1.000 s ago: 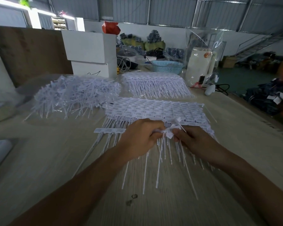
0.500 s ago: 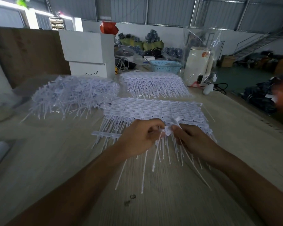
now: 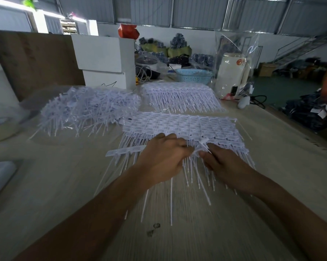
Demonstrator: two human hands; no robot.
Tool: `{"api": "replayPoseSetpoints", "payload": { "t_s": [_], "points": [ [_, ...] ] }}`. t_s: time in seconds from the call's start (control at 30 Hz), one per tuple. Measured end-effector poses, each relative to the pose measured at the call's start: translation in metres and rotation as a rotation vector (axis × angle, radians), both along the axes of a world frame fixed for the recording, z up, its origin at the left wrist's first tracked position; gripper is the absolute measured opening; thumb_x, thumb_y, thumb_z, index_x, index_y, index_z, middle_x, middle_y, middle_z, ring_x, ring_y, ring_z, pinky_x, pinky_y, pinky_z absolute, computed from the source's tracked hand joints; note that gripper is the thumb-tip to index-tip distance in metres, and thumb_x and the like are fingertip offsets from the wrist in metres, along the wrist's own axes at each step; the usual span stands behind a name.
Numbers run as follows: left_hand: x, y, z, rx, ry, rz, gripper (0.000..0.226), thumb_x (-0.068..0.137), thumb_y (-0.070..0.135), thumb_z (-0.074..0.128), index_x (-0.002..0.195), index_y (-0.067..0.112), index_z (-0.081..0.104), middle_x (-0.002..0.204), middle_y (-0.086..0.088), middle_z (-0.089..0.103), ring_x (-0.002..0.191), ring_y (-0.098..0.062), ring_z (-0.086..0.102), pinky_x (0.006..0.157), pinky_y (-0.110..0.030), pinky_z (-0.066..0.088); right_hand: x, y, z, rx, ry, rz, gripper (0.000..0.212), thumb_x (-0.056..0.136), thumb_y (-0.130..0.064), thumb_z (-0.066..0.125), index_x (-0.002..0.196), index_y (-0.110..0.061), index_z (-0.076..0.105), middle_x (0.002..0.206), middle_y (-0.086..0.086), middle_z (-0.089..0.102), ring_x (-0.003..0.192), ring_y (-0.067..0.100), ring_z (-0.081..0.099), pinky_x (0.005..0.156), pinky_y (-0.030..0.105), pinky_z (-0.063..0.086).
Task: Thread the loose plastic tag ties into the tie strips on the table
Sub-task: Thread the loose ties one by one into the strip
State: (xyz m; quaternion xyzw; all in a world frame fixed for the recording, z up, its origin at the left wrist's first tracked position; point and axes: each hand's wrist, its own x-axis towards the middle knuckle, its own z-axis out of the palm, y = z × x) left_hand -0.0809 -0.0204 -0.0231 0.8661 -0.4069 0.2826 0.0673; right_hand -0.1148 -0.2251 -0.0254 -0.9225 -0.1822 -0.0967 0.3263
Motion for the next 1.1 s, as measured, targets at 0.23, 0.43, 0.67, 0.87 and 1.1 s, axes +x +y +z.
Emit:
{"api": "replayPoseSetpoints", "payload": {
  "t_s": [0.23, 0.43, 0.67, 0.87, 1.1],
  "points": [
    [0.0, -0.003, -0.003, -0.364, 0.207, -0.013, 0.033, 0.09, 0.019, 0.068, 0.123, 0.023, 0.068, 0.109, 0.0, 0.071, 0.1, -0.023, 0.063, 0.084, -0.034, 0.047, 0.001, 0.005, 0.007, 0.295, 0.026, -0.061, 0.033, 0.104, -0.026, 0.046, 0.072, -0.021, 0.047, 0.051, -0.011, 0.048, 0.046, 0.0, 0.044, 0.051, 0.014, 0.034],
    [-0.004, -0.015, -0.004, -0.571, 0.391, -0.045, 0.033, 0.088, 0.02, 0.071, 0.117, 0.025, 0.058, 0.104, 0.0, 0.069, 0.097, -0.019, 0.066, 0.081, -0.043, 0.054, -0.007, 0.008, 0.016, 0.65, 0.4, -0.077, 0.042, 0.094, -0.049, 0.058, 0.066, -0.018, 0.061, 0.051, -0.007, 0.032, 0.044, 0.008, 0.027, 0.042, 0.022, 0.023],
    [-0.004, -0.019, -0.008, -0.486, 0.4, -0.052, 0.023, 0.09, 0.027, 0.066, 0.114, 0.027, 0.062, 0.1, 0.002, 0.068, 0.094, -0.016, 0.063, 0.079, -0.04, 0.052, -0.009, 0.016, 0.013, 0.67, 0.443, -0.052, 0.037, 0.097, -0.033, 0.062, 0.066, -0.021, 0.046, 0.054, -0.006, 0.033, 0.044, 0.007, 0.027, 0.039, 0.02, 0.023],
    [0.001, -0.012, -0.006, -0.381, 0.438, -0.047, 0.041, 0.096, 0.036, 0.059, 0.136, 0.034, 0.057, 0.113, -0.002, 0.07, 0.104, -0.019, 0.061, 0.089, -0.041, 0.051, -0.006, 0.01, 0.016, 0.624, 0.334, -0.192, 0.03, 0.097, -0.03, 0.062, 0.075, -0.01, 0.062, 0.049, -0.007, 0.034, 0.041, 0.007, 0.03, 0.039, 0.02, 0.025],
    [0.006, -0.006, -0.004, -0.403, 0.406, -0.1, 0.028, 0.099, 0.018, 0.057, 0.125, 0.019, 0.066, 0.102, -0.005, 0.073, 0.09, -0.022, 0.067, 0.078, -0.043, 0.054, -0.001, 0.01, 0.013, 0.615, 0.313, -0.21, 0.03, 0.098, -0.032, 0.061, 0.075, -0.012, 0.064, 0.048, -0.009, 0.036, 0.04, 0.006, 0.03, 0.041, 0.022, 0.024]
  ]
}}
